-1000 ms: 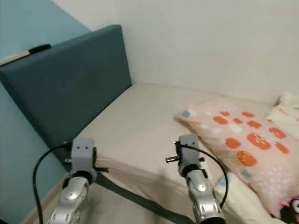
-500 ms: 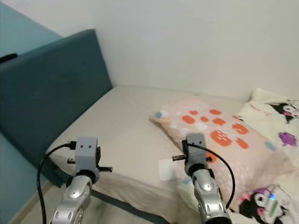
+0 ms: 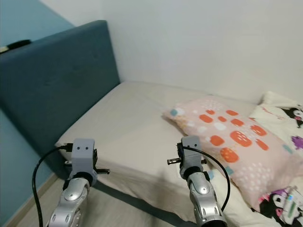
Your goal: Clean up the room
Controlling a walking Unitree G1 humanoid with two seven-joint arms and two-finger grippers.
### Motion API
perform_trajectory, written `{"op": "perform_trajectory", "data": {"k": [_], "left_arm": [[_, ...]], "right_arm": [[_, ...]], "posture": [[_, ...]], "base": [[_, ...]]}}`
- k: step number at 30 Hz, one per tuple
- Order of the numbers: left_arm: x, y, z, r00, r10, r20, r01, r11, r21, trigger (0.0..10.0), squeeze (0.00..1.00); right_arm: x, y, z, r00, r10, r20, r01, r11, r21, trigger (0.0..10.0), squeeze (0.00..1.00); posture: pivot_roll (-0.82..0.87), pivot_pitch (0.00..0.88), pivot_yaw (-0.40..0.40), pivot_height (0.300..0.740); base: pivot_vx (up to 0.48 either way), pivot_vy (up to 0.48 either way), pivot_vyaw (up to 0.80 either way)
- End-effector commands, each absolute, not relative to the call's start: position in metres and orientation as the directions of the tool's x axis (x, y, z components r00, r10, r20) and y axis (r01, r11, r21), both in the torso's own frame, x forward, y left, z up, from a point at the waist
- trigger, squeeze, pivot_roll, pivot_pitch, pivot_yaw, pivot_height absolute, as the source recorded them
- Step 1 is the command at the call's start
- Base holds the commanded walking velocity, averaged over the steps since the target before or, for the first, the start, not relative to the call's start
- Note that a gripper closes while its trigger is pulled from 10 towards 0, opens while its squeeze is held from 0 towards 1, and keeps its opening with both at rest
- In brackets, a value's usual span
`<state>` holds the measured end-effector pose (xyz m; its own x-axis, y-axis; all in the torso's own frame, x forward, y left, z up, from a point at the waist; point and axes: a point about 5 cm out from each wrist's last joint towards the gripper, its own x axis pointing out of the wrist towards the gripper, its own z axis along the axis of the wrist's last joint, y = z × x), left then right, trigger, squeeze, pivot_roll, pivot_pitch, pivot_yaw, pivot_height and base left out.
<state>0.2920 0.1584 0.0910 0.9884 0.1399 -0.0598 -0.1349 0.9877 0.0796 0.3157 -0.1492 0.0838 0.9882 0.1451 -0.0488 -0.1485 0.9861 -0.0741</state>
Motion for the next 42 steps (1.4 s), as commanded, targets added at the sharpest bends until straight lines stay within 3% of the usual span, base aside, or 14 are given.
{"op": "perform_trajectory", "data": {"k": [1,8,27,42], "left_arm": [[0.2906,0.1557,0.0890,0.989,0.131,-0.066,-0.125,0.989,0.080,10.0,0.00],[0.2906,0.1548,0.0888,0.990,0.125,-0.066,-0.120,0.989,0.081,10.0,0.00],[0.2905,0.1498,0.0889,0.993,0.093,-0.066,-0.089,0.994,0.065,10.0,0.00],[0.2921,0.1464,0.0910,0.995,0.072,-0.062,-0.068,0.995,0.067,10.0,0.00]], "right_arm": [[0.3170,-0.1562,0.0828,0.992,0.110,-0.062,-0.113,0.992,-0.057,10.0,0.00],[0.3186,-0.1584,0.0852,0.993,0.108,-0.055,-0.111,0.993,-0.050,10.0,0.00],[0.3190,-0.1604,0.0859,0.992,0.116,-0.053,-0.119,0.991,-0.056,10.0,0.00],[0.3200,-0.1640,0.0873,0.994,0.099,-0.048,-0.102,0.992,-0.070,10.0,0.00]], "posture": [[-0.03,0.057,0.020,0.712],[-0.03,0.056,0.019,0.702],[-0.03,0.053,0.018,0.612],[-0.03,0.060,0.024,0.612]], "base": [[0.000,0.000,0.00],[0.000,0.000,0.00],[0.000,0.000,0.00],[0.000,0.000,0.00]]}}
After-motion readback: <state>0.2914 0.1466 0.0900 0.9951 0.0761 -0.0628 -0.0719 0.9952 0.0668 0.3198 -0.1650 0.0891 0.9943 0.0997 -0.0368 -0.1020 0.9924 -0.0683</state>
